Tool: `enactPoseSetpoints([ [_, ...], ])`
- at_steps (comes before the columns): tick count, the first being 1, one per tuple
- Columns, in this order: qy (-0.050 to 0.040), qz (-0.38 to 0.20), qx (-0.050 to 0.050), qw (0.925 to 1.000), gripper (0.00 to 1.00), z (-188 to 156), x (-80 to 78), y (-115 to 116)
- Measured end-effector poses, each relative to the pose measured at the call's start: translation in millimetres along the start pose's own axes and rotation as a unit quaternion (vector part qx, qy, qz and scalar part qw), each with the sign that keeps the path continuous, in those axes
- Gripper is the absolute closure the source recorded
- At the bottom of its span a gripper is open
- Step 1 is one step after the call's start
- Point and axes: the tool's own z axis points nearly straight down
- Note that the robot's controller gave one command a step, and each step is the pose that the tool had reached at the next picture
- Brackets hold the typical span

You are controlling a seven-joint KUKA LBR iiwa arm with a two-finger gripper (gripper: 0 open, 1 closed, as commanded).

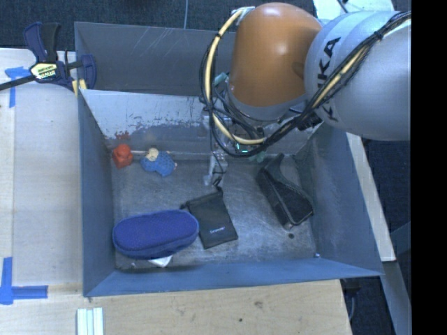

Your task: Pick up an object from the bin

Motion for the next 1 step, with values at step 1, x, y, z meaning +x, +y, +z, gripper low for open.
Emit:
enactPoseSetpoints([
  [1, -0.0007, -0.100, 0.001, 0.9950, 0.00, 159.0, 15.5, -59.0],
])
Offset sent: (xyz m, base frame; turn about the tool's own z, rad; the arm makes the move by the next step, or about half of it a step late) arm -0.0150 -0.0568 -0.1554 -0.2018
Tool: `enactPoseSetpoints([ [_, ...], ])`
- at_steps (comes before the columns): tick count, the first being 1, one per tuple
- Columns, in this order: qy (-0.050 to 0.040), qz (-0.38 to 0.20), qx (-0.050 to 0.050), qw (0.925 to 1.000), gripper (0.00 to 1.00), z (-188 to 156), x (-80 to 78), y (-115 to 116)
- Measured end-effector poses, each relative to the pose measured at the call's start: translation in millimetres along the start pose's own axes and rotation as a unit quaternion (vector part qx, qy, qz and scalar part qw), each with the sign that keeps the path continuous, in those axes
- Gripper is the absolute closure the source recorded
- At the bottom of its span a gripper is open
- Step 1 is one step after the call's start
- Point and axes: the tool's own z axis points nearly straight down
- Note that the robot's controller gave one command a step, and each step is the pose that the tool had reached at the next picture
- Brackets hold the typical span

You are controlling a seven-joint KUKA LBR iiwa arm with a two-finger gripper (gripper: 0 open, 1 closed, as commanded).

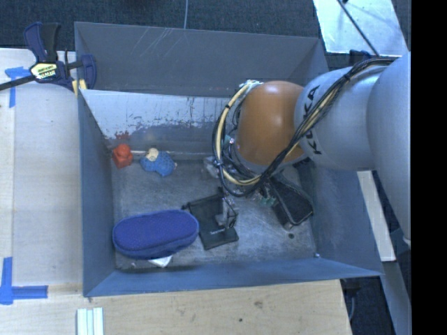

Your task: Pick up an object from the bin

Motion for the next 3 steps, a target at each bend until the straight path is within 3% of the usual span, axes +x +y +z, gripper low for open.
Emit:
enactPoseSetpoints([
  [1, -0.0050, 0.132, -0.001, 0.9912, 0.00, -35.0, -21.2, 3.4],
  [2, -0.0021, 0.139, 0.000, 0.9902, 0.00, -33.8, -8.9, -11.1],
  [3, -0.0014, 0.186, -0.001, 0.9825, 0.00, -2.8, -9.2, 0.4],
])
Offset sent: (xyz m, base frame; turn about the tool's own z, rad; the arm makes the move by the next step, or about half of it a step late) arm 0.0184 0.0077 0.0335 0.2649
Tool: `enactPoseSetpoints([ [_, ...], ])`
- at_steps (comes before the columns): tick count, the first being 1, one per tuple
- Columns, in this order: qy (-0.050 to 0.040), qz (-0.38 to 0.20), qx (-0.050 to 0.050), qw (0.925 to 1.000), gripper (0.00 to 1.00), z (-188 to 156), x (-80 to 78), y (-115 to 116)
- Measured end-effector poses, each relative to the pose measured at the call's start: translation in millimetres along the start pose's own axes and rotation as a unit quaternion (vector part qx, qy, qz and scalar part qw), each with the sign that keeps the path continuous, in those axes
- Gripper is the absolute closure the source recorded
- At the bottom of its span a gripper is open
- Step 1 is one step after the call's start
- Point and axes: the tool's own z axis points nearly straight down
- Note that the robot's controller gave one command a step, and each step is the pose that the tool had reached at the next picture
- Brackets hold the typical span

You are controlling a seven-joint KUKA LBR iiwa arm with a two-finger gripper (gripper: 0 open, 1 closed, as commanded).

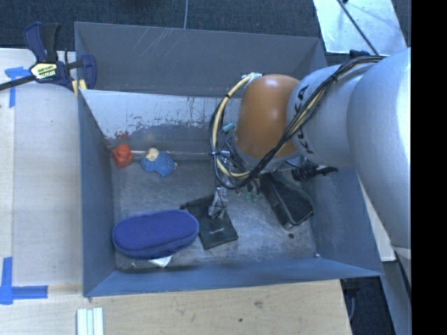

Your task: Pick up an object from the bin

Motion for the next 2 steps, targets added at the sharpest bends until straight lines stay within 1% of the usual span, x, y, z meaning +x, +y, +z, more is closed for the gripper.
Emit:
enactPoseSetpoints([
  [1, -0.0007, 0.000, 0.000, 1.0000, 0.00, -0.3, -0.7, -0.2],
  [2, -0.0021, 0.000, -0.001, 1.0000, 1.00, -1.5, -1.7, -0.2],
])
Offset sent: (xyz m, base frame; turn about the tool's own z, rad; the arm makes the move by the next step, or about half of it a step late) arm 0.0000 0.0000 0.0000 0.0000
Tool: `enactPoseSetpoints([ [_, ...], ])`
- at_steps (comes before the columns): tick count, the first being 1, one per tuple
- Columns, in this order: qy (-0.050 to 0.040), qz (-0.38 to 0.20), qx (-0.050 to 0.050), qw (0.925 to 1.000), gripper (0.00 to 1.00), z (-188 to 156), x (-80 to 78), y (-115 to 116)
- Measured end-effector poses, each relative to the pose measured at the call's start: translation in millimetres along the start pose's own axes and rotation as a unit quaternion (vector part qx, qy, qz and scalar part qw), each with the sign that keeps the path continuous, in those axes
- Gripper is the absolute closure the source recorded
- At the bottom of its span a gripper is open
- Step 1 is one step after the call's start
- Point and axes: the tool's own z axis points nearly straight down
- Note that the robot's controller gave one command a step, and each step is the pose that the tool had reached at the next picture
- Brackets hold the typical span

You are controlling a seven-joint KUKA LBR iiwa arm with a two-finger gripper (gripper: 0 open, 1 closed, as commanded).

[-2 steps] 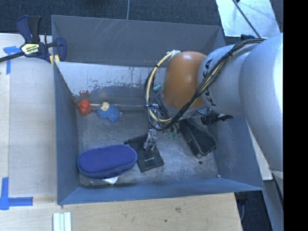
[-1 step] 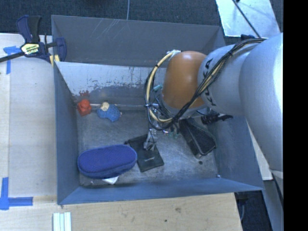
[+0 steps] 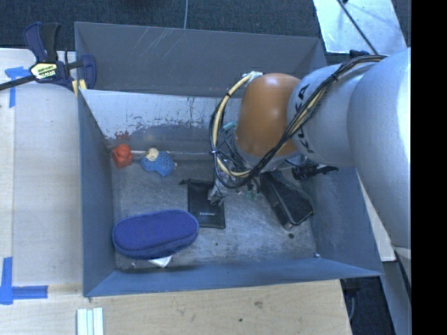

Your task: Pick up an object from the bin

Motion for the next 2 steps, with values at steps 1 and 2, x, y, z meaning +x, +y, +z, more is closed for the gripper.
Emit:
enactPoseSetpoints([
  [1, 0.0001, 0.000, 0.000, 1.0000, 1.00, -25.4, -1.5, -0.5],
  [2, -0.0018, 0.001, 0.000, 1.0000, 1.00, -73.8, -3.9, -0.9],
])
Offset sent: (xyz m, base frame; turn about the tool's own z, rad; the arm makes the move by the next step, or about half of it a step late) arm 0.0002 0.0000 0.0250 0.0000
